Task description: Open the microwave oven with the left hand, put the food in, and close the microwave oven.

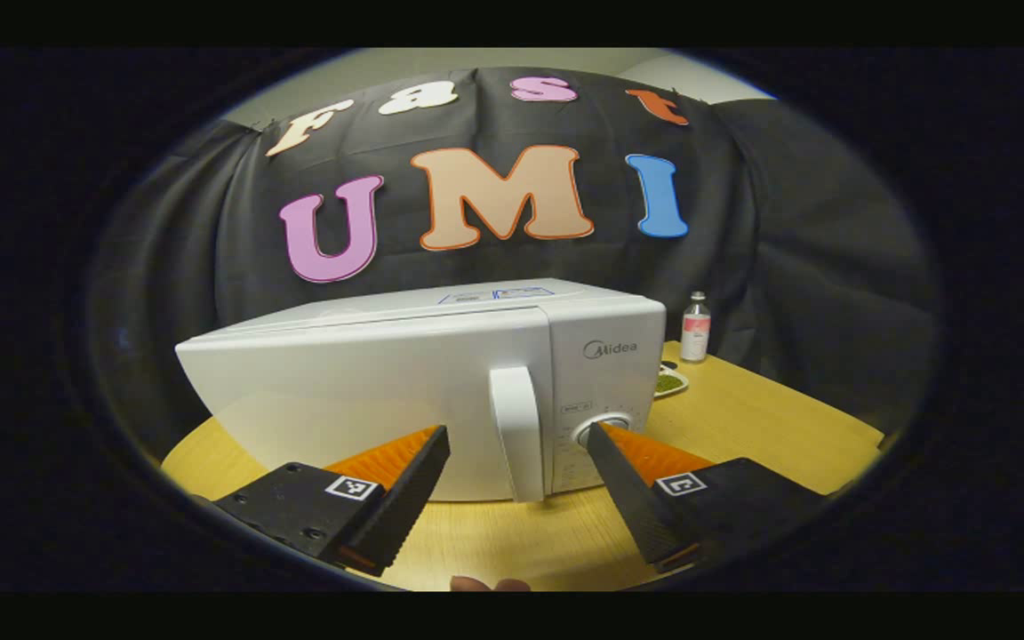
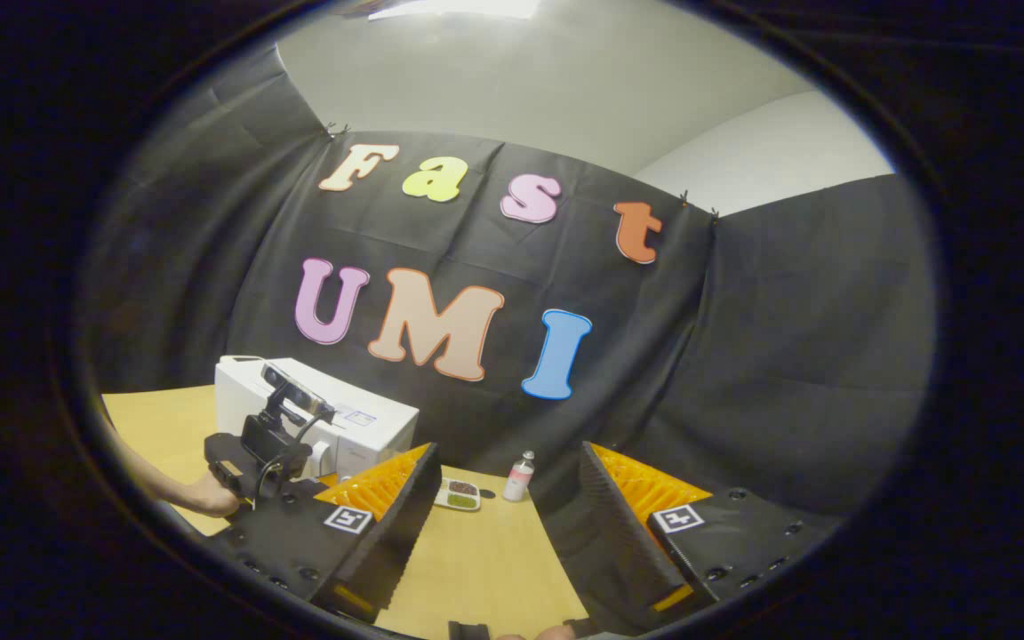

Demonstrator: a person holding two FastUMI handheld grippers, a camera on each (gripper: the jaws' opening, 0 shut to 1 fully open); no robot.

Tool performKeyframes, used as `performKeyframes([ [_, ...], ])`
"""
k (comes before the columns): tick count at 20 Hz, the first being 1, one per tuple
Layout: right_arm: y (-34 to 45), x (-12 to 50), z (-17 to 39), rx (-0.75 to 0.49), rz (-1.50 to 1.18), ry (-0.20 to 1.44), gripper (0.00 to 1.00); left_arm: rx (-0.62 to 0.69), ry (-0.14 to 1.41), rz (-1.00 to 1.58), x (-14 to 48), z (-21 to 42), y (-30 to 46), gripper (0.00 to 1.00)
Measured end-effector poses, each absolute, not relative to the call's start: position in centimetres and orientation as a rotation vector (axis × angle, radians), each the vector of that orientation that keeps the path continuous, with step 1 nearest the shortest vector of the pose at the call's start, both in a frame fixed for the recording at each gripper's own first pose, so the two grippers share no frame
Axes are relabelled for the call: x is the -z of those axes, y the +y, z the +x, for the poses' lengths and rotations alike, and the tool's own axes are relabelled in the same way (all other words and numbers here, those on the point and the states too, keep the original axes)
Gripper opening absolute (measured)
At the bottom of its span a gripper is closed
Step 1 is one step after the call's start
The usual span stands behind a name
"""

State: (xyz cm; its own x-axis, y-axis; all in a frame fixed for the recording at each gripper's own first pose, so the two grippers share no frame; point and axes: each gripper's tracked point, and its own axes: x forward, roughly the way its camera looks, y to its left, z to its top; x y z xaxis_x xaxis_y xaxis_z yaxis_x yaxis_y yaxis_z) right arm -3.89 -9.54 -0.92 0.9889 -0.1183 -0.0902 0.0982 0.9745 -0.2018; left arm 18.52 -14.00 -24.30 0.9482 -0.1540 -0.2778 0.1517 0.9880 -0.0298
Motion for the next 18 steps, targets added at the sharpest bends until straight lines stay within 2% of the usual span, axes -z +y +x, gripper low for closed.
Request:
performKeyframes([
  [3,-10.2,0.9,-3.8,0.123,-0.198,0.108,0.97,0.174,0.311,-0.010,25.3,19.1,-14.7,0.93],
  [5,-10.1,1.3,-3.8,0.119,-0.200,0.114,0.97,0.178,0.329,-0.005,25.9,19.2,-14.6,0.85],
  [6,-10.0,1.6,-3.8,0.113,-0.203,0.121,0.97,0.177,0.329,-0.005,25.9,19.4,-14.6,0.68],
  [7,-9.7,1.9,-3.7,0.107,-0.207,0.130,0.97,0.177,0.362,-0.010,26.7,19.4,-14.7,0.57],
  [8,-9.6,2.2,-3.7,0.099,-0.209,0.137,0.97,0.175,0.365,-0.005,26.5,19.0,-14.8,0.31],
  [9,-9.4,2.4,-3.7,0.092,-0.209,0.142,0.97,0.178,0.352,0.000,26.2,19.0,-14.7,0.29],
  [10,-9.2,2.4,-3.6,0.087,-0.208,0.142,0.97,0.182,0.358,0.007,26.6,18.9,-14.8,0.18],
  [15,-9.2,2.1,-3.2,0.092,-0.186,0.130,0.97,0.212,0.292,0.006,26.3,19.1,-14.7,0.18],
  [17,-9.2,2.3,-3.0,0.097,-0.170,0.131,0.97,0.228,0.310,-0.007,26.3,19.0,-15.0,0.17],
  [18,-9.0,2.2,-2.9,0.098,-0.160,0.130,0.97,0.226,0.332,-0.007,26.6,18.9,-14.9,0.13],
])
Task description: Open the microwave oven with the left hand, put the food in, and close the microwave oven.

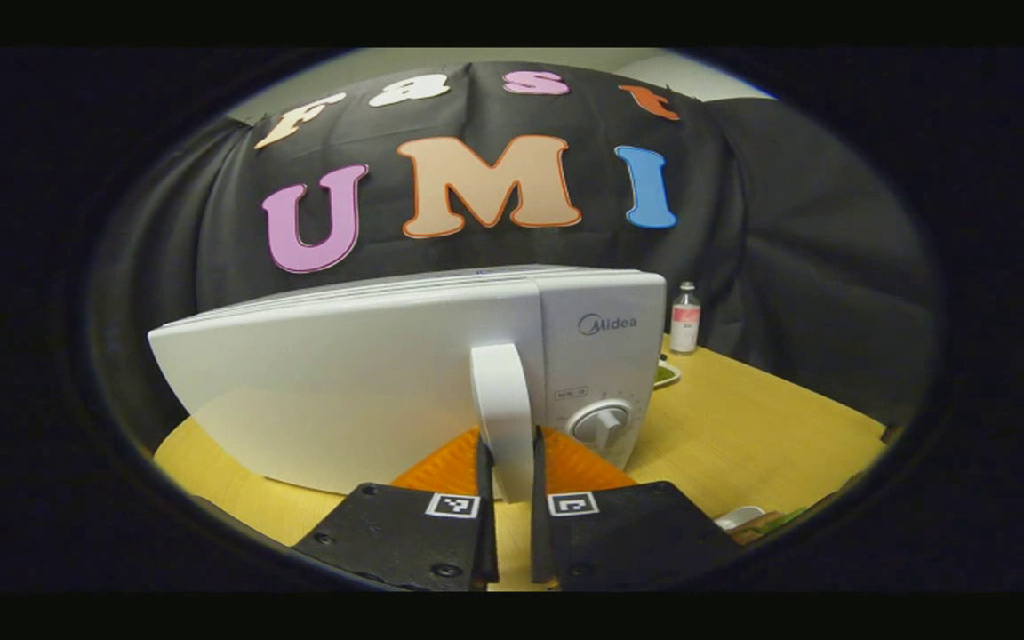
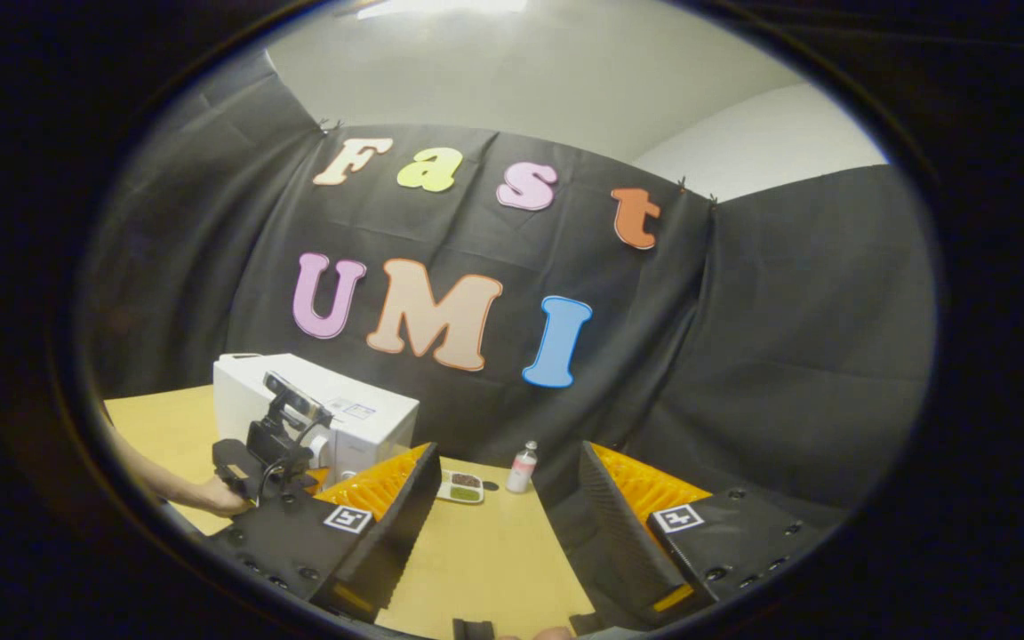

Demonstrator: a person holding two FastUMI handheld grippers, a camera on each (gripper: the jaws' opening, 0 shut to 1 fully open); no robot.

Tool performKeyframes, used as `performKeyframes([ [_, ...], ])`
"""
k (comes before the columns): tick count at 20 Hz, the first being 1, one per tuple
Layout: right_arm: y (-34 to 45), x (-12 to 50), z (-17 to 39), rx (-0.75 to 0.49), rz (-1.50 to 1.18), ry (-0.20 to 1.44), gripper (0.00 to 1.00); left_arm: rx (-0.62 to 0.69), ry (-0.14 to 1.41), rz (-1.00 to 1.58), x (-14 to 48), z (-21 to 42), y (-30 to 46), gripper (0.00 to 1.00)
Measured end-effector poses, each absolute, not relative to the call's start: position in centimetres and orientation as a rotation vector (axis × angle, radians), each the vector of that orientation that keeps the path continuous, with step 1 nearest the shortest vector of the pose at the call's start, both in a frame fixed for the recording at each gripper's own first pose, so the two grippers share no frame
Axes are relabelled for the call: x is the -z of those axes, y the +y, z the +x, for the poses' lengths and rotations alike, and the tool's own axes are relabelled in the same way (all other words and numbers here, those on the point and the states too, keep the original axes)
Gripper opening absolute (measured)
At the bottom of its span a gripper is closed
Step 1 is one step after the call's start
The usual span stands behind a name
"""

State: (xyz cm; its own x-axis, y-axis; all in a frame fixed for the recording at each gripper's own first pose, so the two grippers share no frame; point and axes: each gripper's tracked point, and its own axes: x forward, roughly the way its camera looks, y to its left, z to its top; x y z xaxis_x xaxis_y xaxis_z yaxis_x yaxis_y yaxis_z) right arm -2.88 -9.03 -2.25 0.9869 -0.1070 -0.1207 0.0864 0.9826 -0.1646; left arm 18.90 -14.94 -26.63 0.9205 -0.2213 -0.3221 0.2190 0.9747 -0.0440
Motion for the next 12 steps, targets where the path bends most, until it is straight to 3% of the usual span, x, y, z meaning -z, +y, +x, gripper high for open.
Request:
performKeyframes([
  [5,-7.7,1.5,-2.4,0.086,-0.123,0.102,0.97,0.216,0.367,0.017,26.4,18.6,-14.7,0.09],
  [7,-7.2,1.6,-2.4,0.080,-0.110,0.098,0.97,0.209,0.434,-0.037,27.3,15.9,-14.1,0.09],
  [12,-5.4,2.2,-2.0,0.063,-0.065,0.097,0.97,0.238,0.405,-0.040,26.5,7.6,-10.3,0.07],
])
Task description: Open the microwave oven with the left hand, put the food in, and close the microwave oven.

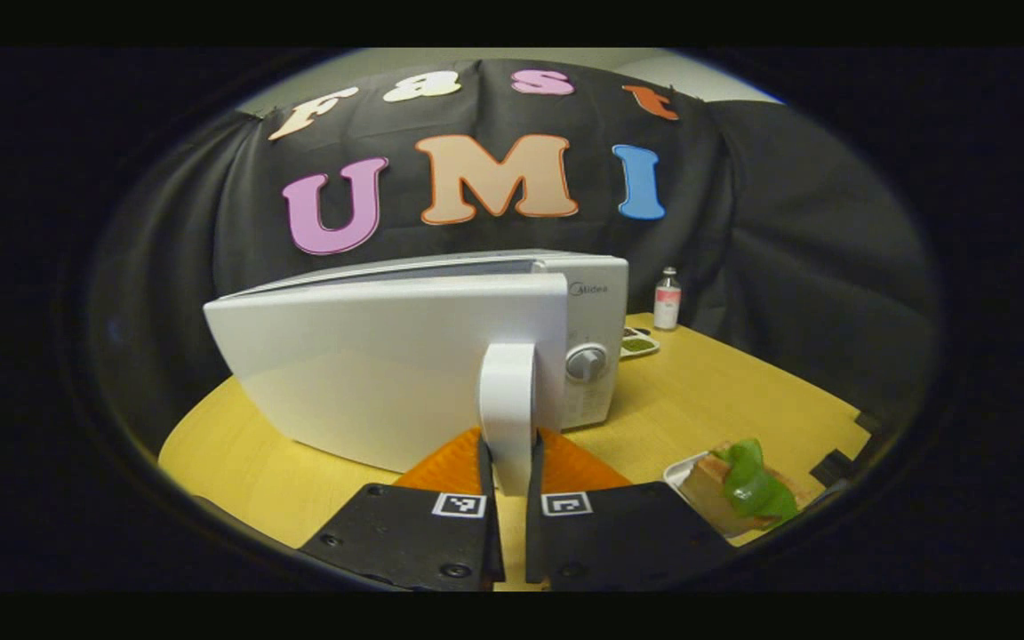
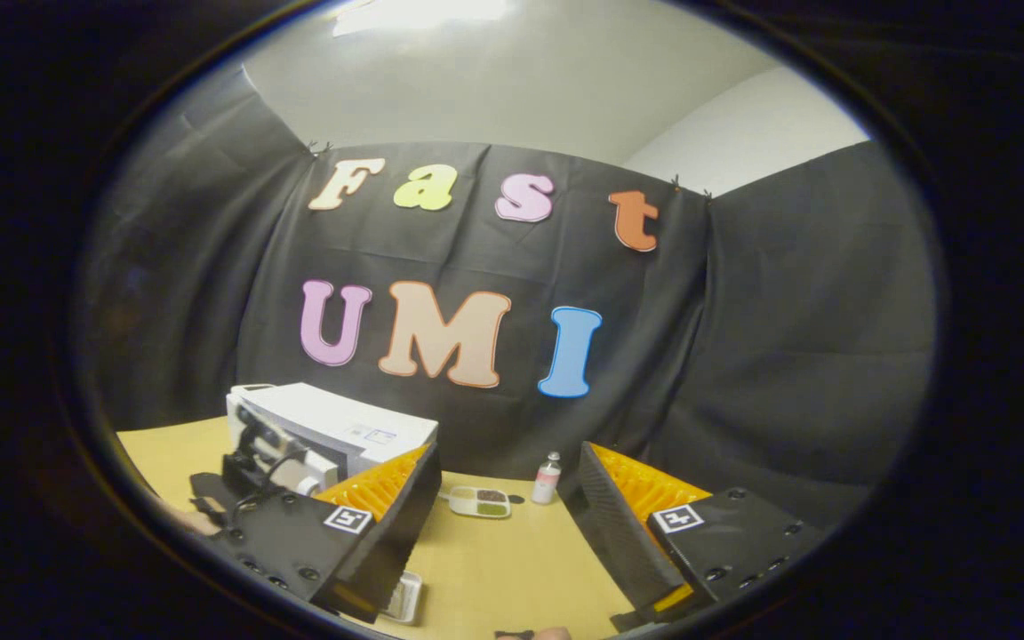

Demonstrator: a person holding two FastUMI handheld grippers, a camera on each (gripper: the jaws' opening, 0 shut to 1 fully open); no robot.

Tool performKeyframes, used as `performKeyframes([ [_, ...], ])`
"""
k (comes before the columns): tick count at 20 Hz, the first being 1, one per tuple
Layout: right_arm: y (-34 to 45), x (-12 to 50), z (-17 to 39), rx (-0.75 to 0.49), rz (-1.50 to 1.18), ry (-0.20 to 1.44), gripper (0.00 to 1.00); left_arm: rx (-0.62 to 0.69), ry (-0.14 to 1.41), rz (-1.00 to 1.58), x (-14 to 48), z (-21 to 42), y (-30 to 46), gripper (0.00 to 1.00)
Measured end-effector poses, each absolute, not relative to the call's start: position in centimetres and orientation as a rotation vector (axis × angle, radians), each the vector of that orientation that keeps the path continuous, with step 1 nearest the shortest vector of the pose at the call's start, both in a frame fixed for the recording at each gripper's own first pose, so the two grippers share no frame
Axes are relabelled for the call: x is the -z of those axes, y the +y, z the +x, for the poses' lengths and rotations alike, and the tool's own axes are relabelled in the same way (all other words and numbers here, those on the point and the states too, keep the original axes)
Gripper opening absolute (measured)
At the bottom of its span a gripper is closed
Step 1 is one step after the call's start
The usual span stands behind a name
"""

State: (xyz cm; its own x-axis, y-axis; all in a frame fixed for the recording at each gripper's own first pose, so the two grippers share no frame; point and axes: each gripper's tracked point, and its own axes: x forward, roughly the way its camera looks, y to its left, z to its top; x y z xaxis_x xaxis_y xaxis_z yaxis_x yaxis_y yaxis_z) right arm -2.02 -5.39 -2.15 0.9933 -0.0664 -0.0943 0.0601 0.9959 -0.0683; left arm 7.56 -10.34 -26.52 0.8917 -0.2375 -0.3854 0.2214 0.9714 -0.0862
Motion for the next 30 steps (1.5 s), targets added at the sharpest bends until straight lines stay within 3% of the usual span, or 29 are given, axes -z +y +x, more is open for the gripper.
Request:
performKeyframes([
  [4,-2.4,1.8,-1.4,0.013,-0.041,0.086,0.97,0.212,0.426,-0.045,26.5,1.8,-5.6,0.09],
  [11,3.5,4.1,-1.2,-0.044,0.063,0.131,0.97,0.185,0.450,-0.034,27.2,-2.9,1.9,0.08],
  [19,8.0,12.7,-4.0,-0.046,0.022,0.257,0.97,0.055,0.455,-0.052,28.2,-5.4,11.4,0.08],
  [25,8.6,19.5,-4.8,-0.012,-0.024,0.375,0.97,0.077,0.475,-0.086,28.5,-5.8,13.9,0.08],
  [26,8.6,20.5,-4.8,-0.006,-0.028,0.390,0.97,0.056,0.477,-0.071,28.6,-5.8,14.8,0.12],
  [29,8.5,22.6,-4.7,0.011,-0.038,0.424,0.98,0.069,0.488,-0.066,28.6,-5.7,14.7,1.00],
  [30,8.5,23.4,-4.7,0.014,-0.042,0.437,0.98,0.068,0.468,-0.042,28.4,-5.6,14.8,1.00],
])
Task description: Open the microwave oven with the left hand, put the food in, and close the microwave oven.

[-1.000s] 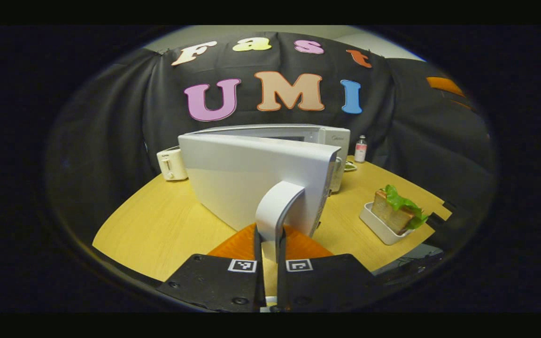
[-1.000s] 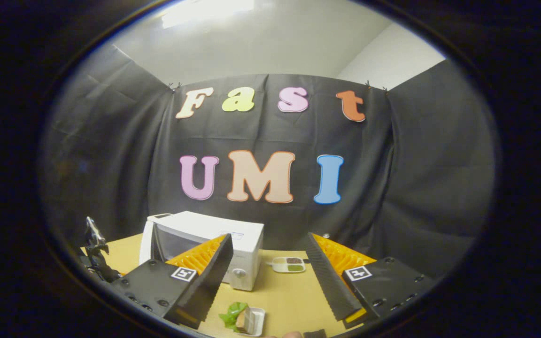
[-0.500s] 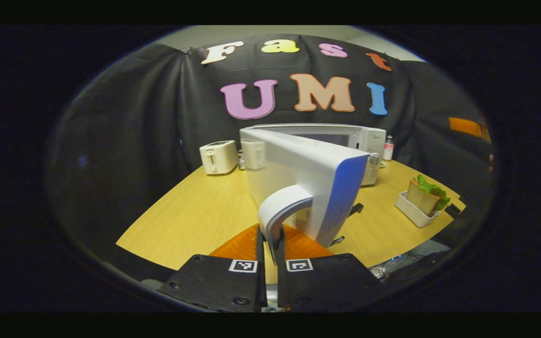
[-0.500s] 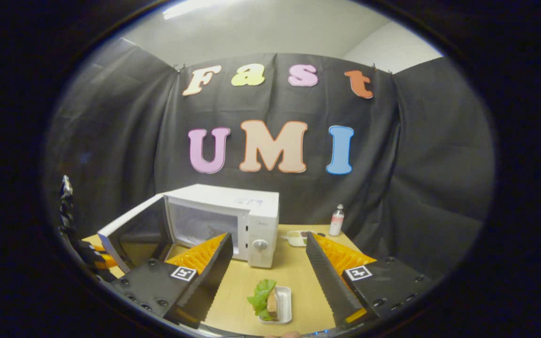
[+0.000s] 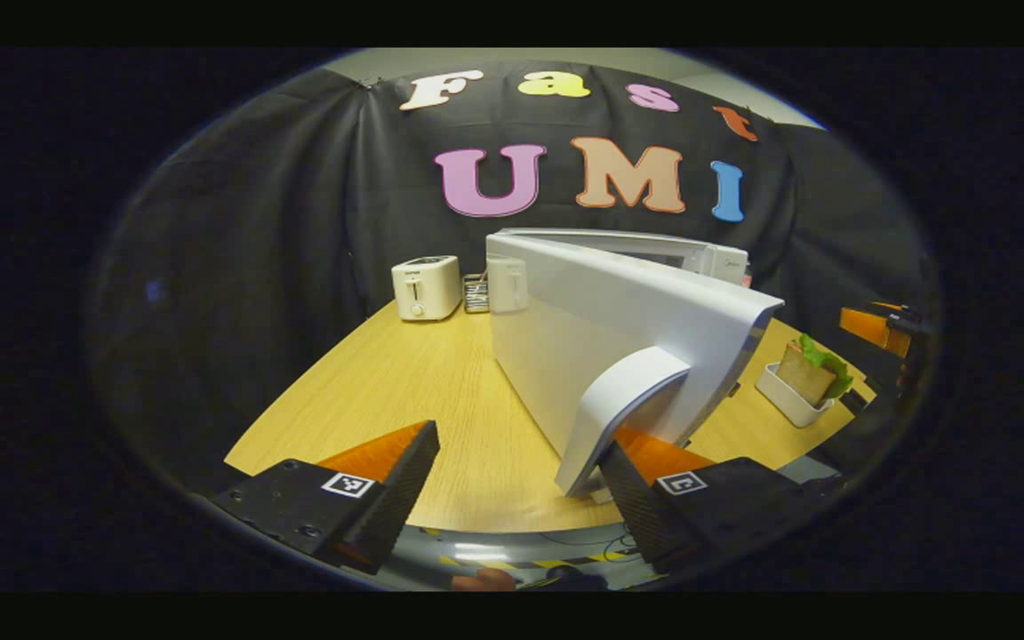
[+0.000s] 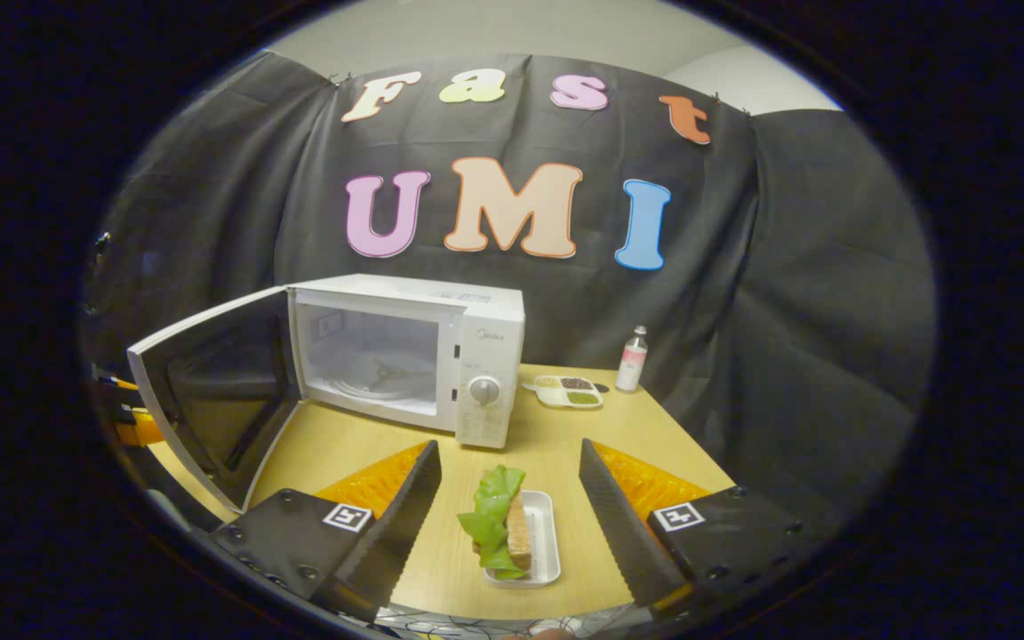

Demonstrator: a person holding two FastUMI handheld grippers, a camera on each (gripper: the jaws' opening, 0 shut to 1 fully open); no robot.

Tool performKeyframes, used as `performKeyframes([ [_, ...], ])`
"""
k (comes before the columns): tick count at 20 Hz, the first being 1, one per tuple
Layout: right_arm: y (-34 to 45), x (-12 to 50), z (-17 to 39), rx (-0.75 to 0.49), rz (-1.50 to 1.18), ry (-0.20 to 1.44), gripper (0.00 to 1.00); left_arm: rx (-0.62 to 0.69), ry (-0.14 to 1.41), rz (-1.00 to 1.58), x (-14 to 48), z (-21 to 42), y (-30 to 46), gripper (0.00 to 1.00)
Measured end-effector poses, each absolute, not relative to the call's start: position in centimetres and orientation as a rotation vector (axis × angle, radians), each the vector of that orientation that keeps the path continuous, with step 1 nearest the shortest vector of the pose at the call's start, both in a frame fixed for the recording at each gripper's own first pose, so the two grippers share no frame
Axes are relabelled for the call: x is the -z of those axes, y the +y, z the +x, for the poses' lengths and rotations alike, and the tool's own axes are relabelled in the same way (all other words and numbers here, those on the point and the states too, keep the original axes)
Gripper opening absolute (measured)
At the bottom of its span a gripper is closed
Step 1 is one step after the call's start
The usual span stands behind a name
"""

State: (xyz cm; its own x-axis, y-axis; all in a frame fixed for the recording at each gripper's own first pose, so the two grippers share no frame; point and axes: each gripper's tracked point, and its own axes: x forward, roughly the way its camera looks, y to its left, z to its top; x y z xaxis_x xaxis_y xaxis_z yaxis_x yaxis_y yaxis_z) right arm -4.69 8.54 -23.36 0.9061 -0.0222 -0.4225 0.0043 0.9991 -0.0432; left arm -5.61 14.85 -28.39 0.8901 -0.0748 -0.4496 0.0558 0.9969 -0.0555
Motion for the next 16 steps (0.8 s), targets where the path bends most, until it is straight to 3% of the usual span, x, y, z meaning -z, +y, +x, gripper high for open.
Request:
performKeyframes([
  [9,8.8,29.4,-5.0,-0.001,-0.091,0.548,0.99,0.095,0.388,0.009,24.0,-7.7,15.5,0.98],
  [16,8.0,34.5,-5.1,0.021,-0.069,0.671,0.99,-0.006,0.301,-0.064,18.5,-8.0,17.9,0.98],
])
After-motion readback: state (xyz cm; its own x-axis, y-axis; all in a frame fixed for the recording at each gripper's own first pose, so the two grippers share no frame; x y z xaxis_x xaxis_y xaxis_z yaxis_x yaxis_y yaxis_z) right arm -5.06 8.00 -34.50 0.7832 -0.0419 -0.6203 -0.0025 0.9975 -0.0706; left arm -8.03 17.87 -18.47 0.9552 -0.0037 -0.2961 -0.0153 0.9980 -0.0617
